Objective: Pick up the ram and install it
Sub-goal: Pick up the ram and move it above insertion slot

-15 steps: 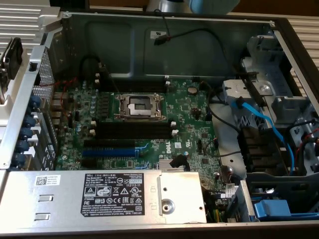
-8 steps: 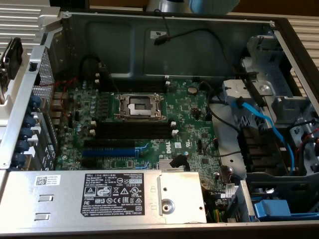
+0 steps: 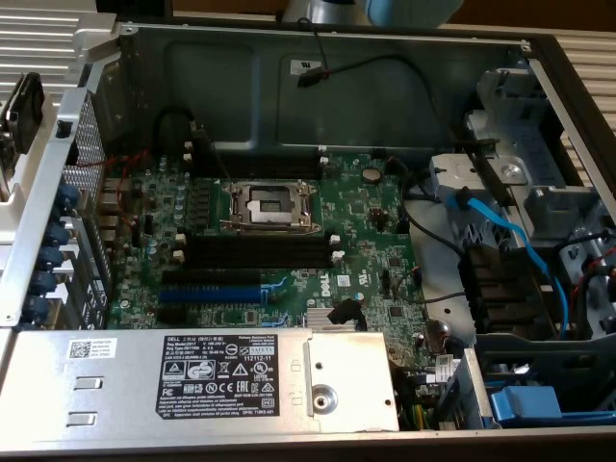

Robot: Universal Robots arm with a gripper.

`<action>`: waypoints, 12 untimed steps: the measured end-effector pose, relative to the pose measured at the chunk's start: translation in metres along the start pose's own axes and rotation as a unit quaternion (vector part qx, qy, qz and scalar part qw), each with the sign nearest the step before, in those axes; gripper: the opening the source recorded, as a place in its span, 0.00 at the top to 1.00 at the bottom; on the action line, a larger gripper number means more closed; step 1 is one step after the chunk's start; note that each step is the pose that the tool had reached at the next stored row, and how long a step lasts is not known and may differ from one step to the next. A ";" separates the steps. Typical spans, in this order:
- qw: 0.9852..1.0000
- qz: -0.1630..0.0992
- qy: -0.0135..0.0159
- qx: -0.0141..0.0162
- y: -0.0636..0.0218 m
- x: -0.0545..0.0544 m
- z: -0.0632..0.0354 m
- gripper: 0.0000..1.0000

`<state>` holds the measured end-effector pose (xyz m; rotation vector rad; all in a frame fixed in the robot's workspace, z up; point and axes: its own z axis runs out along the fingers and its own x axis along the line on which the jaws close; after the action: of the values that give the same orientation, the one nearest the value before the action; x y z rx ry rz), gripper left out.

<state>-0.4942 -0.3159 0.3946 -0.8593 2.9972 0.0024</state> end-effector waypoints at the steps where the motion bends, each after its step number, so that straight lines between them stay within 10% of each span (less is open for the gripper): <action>1: 1.000 -0.009 0.000 0.000 0.0000 0.000 0.0000 0.90; 12: 0.994 -0.109 0.000 -0.003 0.0000 0.000 0.0000 0.90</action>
<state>-0.4942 -0.3159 0.3947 -1.1815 2.8868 0.0069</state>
